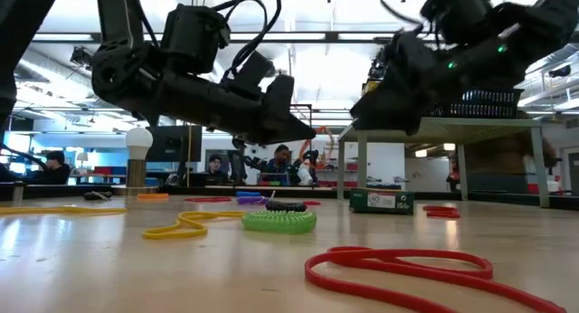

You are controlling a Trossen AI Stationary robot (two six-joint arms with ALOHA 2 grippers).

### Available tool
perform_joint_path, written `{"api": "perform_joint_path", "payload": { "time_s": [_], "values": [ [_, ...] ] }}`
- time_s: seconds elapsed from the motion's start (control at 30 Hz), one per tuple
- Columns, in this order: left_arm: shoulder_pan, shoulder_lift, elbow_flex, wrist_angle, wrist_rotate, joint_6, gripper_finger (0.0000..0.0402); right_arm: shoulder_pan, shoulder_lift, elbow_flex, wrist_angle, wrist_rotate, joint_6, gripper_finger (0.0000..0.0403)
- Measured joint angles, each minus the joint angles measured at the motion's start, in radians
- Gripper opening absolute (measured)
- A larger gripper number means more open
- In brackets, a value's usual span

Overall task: Pick & Place Office Desk Supplies
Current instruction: Put the orange rubber band into the bottom right black bin on the shelf

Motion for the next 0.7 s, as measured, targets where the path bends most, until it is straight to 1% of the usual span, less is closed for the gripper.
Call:
{"api": "perform_joint_path", "payload": {
  "time_s": [0.07,0.23,0.33,0.4,0.5,0.7],
  "values": [
    [-0.002,0.000,0.007,0.001,0.003,0.024,0.0005,-0.015,0.026,0.010,0.003,-0.012,0.000,0.0203],
    [-0.001,-0.002,0.010,0.002,0.004,0.006,0.0005,-0.033,0.112,0.059,0.058,-0.084,0.005,0.0203],
    [-0.006,-0.003,0.008,0.007,0.003,0.007,0.0006,-0.036,0.168,0.095,0.057,-0.081,0.003,0.0202],
    [-0.008,-0.003,0.008,0.008,0.004,0.014,0.0006,-0.036,0.198,0.119,0.056,-0.080,-0.014,0.0192],
    [-0.008,-0.003,0.003,0.005,0.002,0.016,0.0006,-0.036,0.212,0.144,0.059,-0.080,-0.026,0.0156],
    [-0.015,-0.015,0.003,-0.005,-0.021,0.008,0.0014,-0.033,0.196,0.153,0.052,-0.050,-0.057,0.0034]
  ]
}}
